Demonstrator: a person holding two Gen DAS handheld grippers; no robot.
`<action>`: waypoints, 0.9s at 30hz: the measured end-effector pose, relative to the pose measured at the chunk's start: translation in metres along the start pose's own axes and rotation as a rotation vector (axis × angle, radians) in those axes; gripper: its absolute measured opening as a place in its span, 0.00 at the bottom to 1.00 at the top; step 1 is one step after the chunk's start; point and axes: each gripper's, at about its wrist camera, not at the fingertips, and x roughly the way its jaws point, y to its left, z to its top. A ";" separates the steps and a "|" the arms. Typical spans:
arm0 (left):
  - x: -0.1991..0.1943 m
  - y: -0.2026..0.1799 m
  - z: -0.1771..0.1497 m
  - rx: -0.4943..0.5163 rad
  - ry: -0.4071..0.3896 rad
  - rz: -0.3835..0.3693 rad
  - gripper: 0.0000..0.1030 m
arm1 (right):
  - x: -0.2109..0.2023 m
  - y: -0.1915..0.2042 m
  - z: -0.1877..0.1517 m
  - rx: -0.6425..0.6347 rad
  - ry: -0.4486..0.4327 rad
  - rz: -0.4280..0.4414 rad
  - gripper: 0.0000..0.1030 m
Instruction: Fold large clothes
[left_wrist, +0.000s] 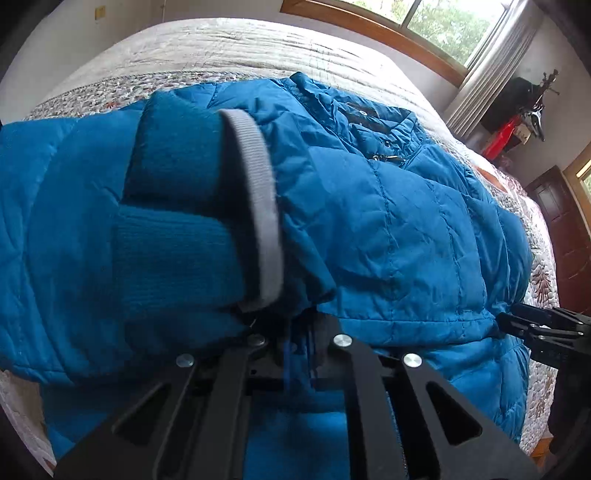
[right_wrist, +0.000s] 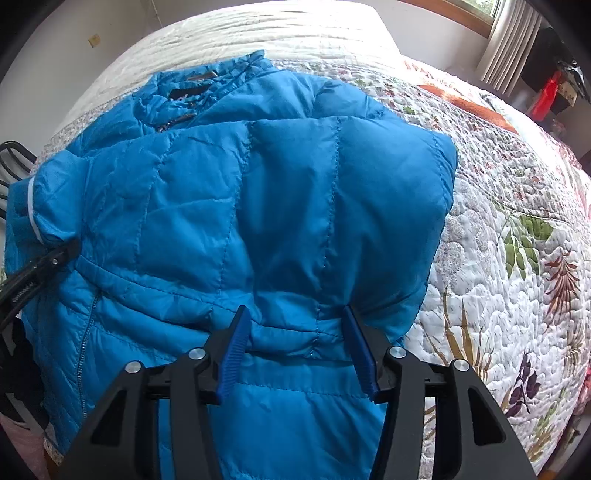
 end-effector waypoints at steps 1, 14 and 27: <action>-0.001 0.000 0.000 0.000 0.001 -0.002 0.07 | 0.000 0.000 0.000 0.000 0.001 0.000 0.52; -0.091 0.006 -0.014 0.040 -0.072 0.062 0.40 | -0.020 0.039 0.010 -0.063 -0.011 0.106 0.52; -0.088 0.106 0.015 -0.099 -0.053 0.275 0.42 | -0.033 0.183 0.044 -0.304 0.020 0.253 0.58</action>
